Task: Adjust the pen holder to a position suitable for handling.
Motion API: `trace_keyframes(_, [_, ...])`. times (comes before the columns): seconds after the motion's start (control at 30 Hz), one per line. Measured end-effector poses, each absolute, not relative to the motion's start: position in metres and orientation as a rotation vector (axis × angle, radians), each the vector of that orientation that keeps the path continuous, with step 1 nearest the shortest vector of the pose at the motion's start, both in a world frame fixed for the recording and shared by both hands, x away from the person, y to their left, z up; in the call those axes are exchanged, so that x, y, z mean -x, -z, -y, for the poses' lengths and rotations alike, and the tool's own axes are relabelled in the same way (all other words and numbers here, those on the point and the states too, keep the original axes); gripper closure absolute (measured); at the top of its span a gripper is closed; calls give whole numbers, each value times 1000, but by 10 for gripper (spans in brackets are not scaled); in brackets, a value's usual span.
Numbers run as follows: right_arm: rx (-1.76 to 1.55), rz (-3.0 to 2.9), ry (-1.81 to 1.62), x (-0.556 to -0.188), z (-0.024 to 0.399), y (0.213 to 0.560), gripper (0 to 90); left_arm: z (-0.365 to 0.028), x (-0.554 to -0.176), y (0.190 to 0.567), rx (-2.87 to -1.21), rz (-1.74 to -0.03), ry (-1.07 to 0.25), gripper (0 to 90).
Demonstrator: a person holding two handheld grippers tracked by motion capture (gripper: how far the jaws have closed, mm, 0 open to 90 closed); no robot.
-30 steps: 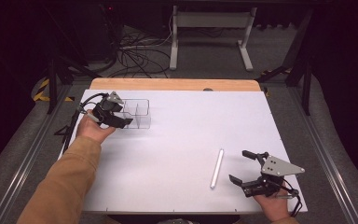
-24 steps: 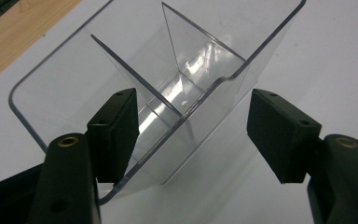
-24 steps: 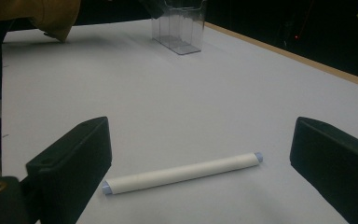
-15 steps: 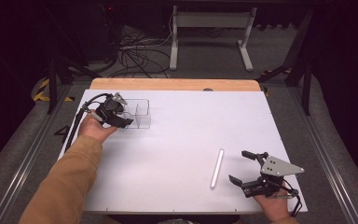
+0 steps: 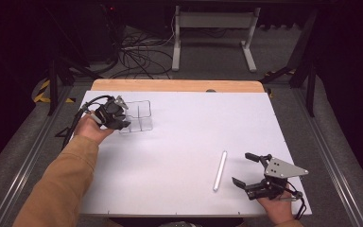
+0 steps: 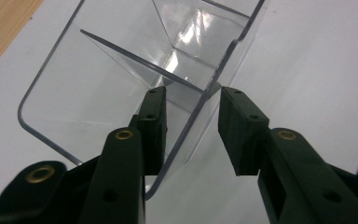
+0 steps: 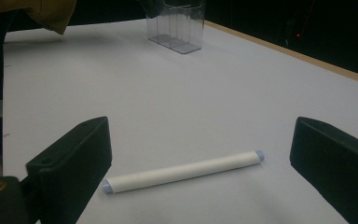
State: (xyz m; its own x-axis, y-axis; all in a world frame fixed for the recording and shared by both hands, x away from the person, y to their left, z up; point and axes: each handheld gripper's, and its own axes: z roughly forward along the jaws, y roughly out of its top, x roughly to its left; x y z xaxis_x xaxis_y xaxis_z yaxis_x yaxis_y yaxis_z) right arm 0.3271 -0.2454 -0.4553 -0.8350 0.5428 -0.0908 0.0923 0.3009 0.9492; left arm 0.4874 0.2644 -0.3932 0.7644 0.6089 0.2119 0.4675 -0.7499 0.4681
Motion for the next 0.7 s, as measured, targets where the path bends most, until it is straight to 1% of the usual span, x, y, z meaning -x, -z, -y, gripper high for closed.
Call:
trace_keyframes(0.07, [-570,-2176,-1549,-327,245,455,58,-262,-485,390,-2605,-772,-487,734])
trace_keyframes(0.1, [-570,-2172,-1548,-327,246,455,58,-261,-483,389,-2613,-741,-463,800])
trace_keyframes(0.13, [-569,-2172,-1550,-327,246,455,58,-258,-481,388,-2615,-729,-477,875])
trace_keyframes(0.2, [-567,-2171,-1550,-327,246,455,58,-255,-481,387,-2623,-726,-470,852])
trace_keyframes(0.27, [-567,-2172,-1551,-327,246,455,58,-257,-479,385,-2611,-689,-447,877])
trace_keyframes(0.33, [-566,-2173,-1550,-327,246,455,58,-256,-478,382,-2587,-674,-397,875])
trace_keyframes(0.43, [-566,-2173,-1551,-327,246,455,58,-251,-473,379,-2584,-640,-408,875])
trace_keyframes(0.57, [-564,-2172,-1551,-327,246,455,58,-238,-462,367,-2561,-527,-382,875])
trace_keyframes(0.6, [-564,-2172,-1551,-327,246,455,58,-238,-462,367,-2561,-527,-382,875])
trace_keyframes(0.7, [-564,-2172,-1553,-327,246,455,58,-226,-452,359,-2534,-419,-344,875])
